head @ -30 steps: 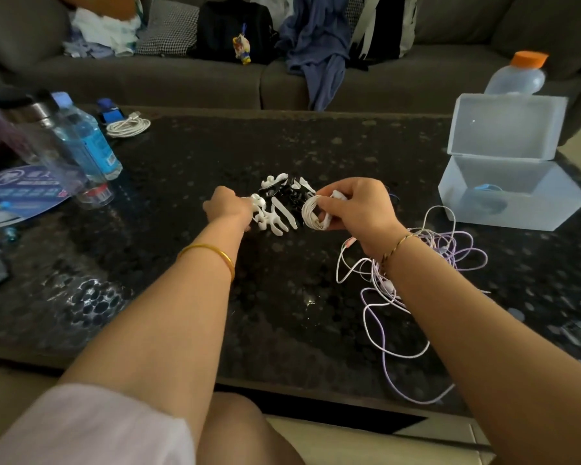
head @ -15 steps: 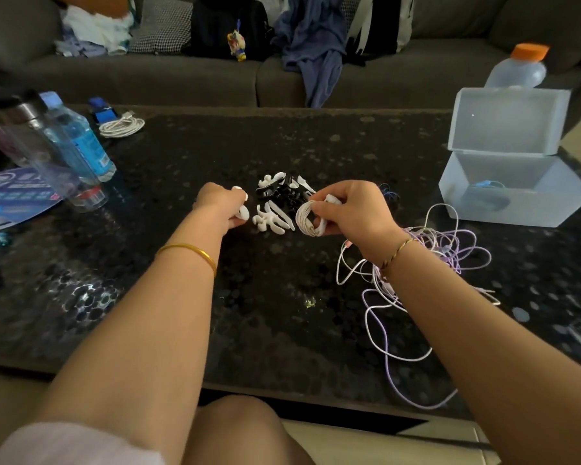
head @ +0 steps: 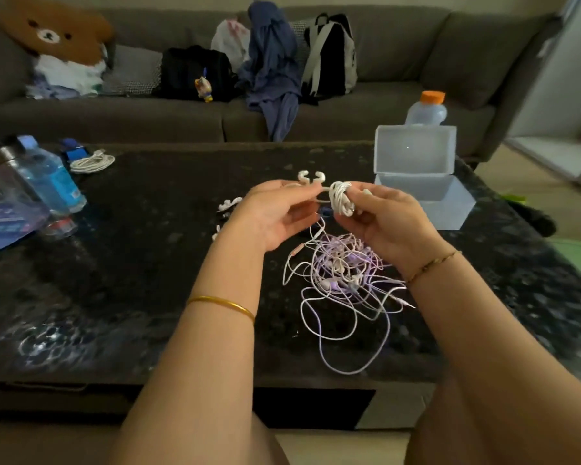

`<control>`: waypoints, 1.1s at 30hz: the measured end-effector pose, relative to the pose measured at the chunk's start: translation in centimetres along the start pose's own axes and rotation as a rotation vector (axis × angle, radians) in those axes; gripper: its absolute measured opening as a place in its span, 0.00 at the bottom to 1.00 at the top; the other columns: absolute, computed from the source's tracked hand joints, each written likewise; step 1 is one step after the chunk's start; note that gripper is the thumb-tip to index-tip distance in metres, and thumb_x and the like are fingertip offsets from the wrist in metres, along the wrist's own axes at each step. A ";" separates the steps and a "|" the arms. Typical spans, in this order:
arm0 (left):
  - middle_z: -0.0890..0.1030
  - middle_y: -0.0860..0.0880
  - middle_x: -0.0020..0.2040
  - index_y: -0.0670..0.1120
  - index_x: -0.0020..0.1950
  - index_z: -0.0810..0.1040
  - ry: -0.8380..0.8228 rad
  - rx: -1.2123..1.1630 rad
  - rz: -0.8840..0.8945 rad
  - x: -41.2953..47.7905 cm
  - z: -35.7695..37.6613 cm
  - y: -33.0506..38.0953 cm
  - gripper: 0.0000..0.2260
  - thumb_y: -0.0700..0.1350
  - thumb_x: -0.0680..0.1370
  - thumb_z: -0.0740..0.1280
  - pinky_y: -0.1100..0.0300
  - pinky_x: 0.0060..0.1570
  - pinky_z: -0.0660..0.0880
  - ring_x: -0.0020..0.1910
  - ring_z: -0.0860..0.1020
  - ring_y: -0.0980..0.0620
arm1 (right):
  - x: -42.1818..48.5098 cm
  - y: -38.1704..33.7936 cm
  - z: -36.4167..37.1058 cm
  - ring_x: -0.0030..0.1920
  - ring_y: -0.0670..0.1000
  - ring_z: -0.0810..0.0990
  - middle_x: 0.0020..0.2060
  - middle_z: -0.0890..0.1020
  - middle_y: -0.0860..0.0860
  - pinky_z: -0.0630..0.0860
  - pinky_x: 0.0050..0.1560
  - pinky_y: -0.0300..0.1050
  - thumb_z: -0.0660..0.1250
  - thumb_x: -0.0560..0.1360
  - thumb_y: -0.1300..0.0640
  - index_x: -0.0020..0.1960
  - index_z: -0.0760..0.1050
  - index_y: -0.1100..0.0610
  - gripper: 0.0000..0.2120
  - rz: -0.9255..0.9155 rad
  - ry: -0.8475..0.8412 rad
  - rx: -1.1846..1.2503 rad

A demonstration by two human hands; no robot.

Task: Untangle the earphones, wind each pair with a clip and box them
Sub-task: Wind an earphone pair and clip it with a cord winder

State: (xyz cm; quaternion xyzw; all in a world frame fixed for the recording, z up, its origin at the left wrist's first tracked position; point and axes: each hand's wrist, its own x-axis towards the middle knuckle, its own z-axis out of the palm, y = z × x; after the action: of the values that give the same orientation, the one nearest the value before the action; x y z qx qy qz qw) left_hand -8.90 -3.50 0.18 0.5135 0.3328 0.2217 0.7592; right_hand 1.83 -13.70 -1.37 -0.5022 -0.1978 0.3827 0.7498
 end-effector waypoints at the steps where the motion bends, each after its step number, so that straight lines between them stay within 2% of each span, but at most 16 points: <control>1: 0.80 0.48 0.41 0.45 0.46 0.76 -0.033 0.071 -0.010 0.0 1.0 -0.4 0.05 0.38 0.74 0.71 0.62 0.40 0.78 0.39 0.77 0.54 | -0.3 -0.5 -0.9 0.37 0.48 0.82 0.35 0.82 0.54 0.81 0.37 0.41 0.61 0.78 0.67 0.45 0.76 0.63 0.06 -0.004 0.012 0.035; 4: 0.81 0.48 0.43 0.47 0.43 0.79 -0.092 0.288 0.021 0.9 2.7 -1.3 0.05 0.38 0.73 0.72 0.61 0.47 0.71 0.44 0.76 0.54 | -0.6 -1.2 -3.0 0.35 0.47 0.82 0.33 0.83 0.53 0.81 0.37 0.40 0.61 0.78 0.66 0.45 0.77 0.63 0.07 -0.001 0.045 0.094; 6: 0.82 0.47 0.46 0.48 0.46 0.83 -0.150 0.451 0.048 1.4 3.7 -1.9 0.07 0.38 0.72 0.73 0.54 0.56 0.71 0.49 0.76 0.50 | -0.4 -1.5 -4.3 0.36 0.49 0.83 0.35 0.83 0.55 0.81 0.38 0.41 0.61 0.78 0.66 0.46 0.77 0.63 0.06 0.009 0.058 0.150; 7: 0.82 0.47 0.44 0.48 0.47 0.83 -0.183 0.487 0.053 1.7 4.3 -2.2 0.07 0.38 0.72 0.72 0.51 0.57 0.71 0.48 0.76 0.49 | -0.2 -1.6 -4.8 0.37 0.50 0.83 0.36 0.82 0.56 0.81 0.38 0.41 0.61 0.78 0.66 0.46 0.77 0.64 0.06 0.014 0.062 0.170; 9: 0.80 0.49 0.39 0.48 0.46 0.82 -0.200 0.487 0.064 2.1 5.3 -2.5 0.06 0.37 0.74 0.70 0.56 0.47 0.72 0.42 0.74 0.52 | 0.2 -1.8 -5.6 0.38 0.50 0.83 0.37 0.82 0.57 0.82 0.38 0.42 0.61 0.78 0.66 0.48 0.76 0.65 0.05 0.025 0.064 0.201; 11: 0.77 0.50 0.36 0.48 0.47 0.80 -0.200 0.496 0.095 2.5 6.2 -2.5 0.07 0.37 0.74 0.69 0.62 0.36 0.66 0.35 0.71 0.56 | 0.7 -1.7 -6.2 0.40 0.51 0.82 0.40 0.82 0.58 0.82 0.40 0.42 0.62 0.77 0.66 0.48 0.76 0.64 0.05 0.056 0.076 0.240; 13: 0.78 0.49 0.38 0.49 0.47 0.78 -0.184 0.514 0.134 3.1 6.8 -2.4 0.08 0.36 0.74 0.69 0.63 0.33 0.65 0.34 0.71 0.56 | 1.1 -1.6 -6.8 0.43 0.52 0.80 0.43 0.80 0.58 0.82 0.40 0.42 0.62 0.77 0.66 0.48 0.76 0.64 0.04 0.090 0.095 0.283; 16: 0.79 0.46 0.40 0.46 0.47 0.76 -0.122 0.463 0.133 3.9 7.0 -2.3 0.09 0.34 0.73 0.70 0.65 0.32 0.69 0.39 0.76 0.53 | 1.6 -1.6 -7.3 0.41 0.51 0.79 0.41 0.79 0.57 0.81 0.35 0.40 0.63 0.77 0.66 0.46 0.76 0.63 0.03 0.131 0.102 0.314; 21: 0.78 0.46 0.38 0.45 0.39 0.73 -0.127 0.446 0.126 4.1 6.6 -2.6 0.09 0.34 0.73 0.71 0.65 0.31 0.72 0.33 0.76 0.55 | 1.9 -1.5 -7.2 0.40 0.51 0.79 0.38 0.80 0.57 0.81 0.37 0.41 0.63 0.77 0.67 0.43 0.75 0.61 0.05 0.107 0.097 0.279; 25: 0.80 0.49 0.38 0.47 0.43 0.77 -0.171 0.452 0.140 3.8 5.9 -2.6 0.07 0.35 0.75 0.69 0.63 0.37 0.76 0.36 0.78 0.56 | 2.0 -1.6 -7.1 0.39 0.50 0.79 0.37 0.80 0.56 0.81 0.37 0.41 0.64 0.76 0.67 0.42 0.76 0.61 0.05 0.095 0.091 0.240; 27: 0.81 0.48 0.42 0.47 0.44 0.76 -0.188 0.454 0.132 3.5 5.6 -2.5 0.08 0.35 0.77 0.67 0.58 0.41 0.79 0.39 0.80 0.54 | 2.0 -1.5 -7.1 0.39 0.50 0.79 0.37 0.79 0.57 0.81 0.37 0.41 0.64 0.76 0.67 0.43 0.76 0.61 0.05 0.096 0.096 0.237; 29: 0.80 0.44 0.47 0.46 0.45 0.75 -0.195 0.429 0.119 3.0 5.6 -2.6 0.07 0.35 0.79 0.64 0.55 0.39 0.81 0.42 0.81 0.51 | 1.9 -1.5 -7.1 0.40 0.51 0.79 0.39 0.79 0.57 0.81 0.37 0.41 0.64 0.76 0.67 0.43 0.75 0.61 0.04 0.097 0.098 0.242; 33: 0.77 0.39 0.55 0.45 0.45 0.75 -0.162 0.414 0.154 2.6 5.8 -2.8 0.08 0.34 0.80 0.61 0.57 0.37 0.81 0.47 0.82 0.45 | 1.9 -1.4 -6.9 0.39 0.51 0.80 0.39 0.79 0.57 0.81 0.36 0.41 0.64 0.76 0.67 0.45 0.76 0.63 0.03 0.115 0.109 0.217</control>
State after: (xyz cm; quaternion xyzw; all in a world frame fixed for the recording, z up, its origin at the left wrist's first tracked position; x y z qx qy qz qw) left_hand -2.85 -6.44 -1.66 0.6981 0.2692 0.1642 0.6428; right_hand 8.26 -16.66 -3.16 -0.4486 -0.0849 0.4162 0.7863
